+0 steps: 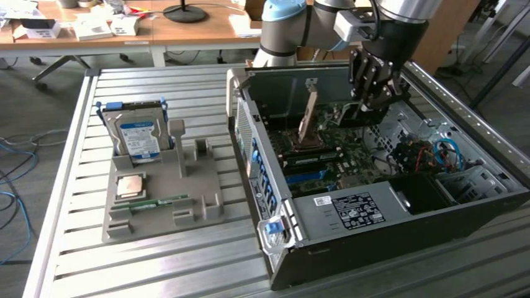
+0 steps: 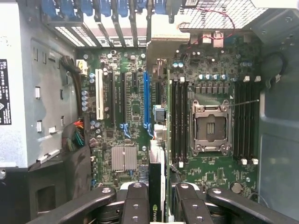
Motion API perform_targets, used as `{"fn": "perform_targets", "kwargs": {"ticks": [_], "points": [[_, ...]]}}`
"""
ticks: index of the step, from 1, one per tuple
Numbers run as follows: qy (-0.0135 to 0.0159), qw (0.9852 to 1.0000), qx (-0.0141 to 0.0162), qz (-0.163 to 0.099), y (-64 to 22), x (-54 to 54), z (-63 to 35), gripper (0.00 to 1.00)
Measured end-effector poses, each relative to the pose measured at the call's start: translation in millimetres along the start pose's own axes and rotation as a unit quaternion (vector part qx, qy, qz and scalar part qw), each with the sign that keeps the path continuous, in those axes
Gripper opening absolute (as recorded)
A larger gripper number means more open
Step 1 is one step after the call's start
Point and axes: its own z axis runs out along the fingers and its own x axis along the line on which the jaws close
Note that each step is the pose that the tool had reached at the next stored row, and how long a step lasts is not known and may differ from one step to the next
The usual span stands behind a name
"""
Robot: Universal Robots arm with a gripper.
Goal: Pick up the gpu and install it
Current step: 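Insert the gpu into the slot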
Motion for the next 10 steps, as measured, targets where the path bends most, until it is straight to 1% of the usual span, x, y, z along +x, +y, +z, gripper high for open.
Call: {"fn": "perform_targets", "kwargs": {"ticks": [2,4,8,9,10], "points": [[0.0047,1.0,-0.0001,0.0,0.4,-0.2,0.4,0.27],[0.0077,1.0,-0.0001,0.0,0.6,-0.4,0.9,0.27],[0.0081,1.0,-0.0001,0.0,1.0,-0.4,3.8,0.27],[0.0081,1.0,0.0,0.0,2.2,-0.3,6.8,0.27],[0.0074,1.0,0.0007,0.0,3.9,-0.2,8.7,0.27]]}}
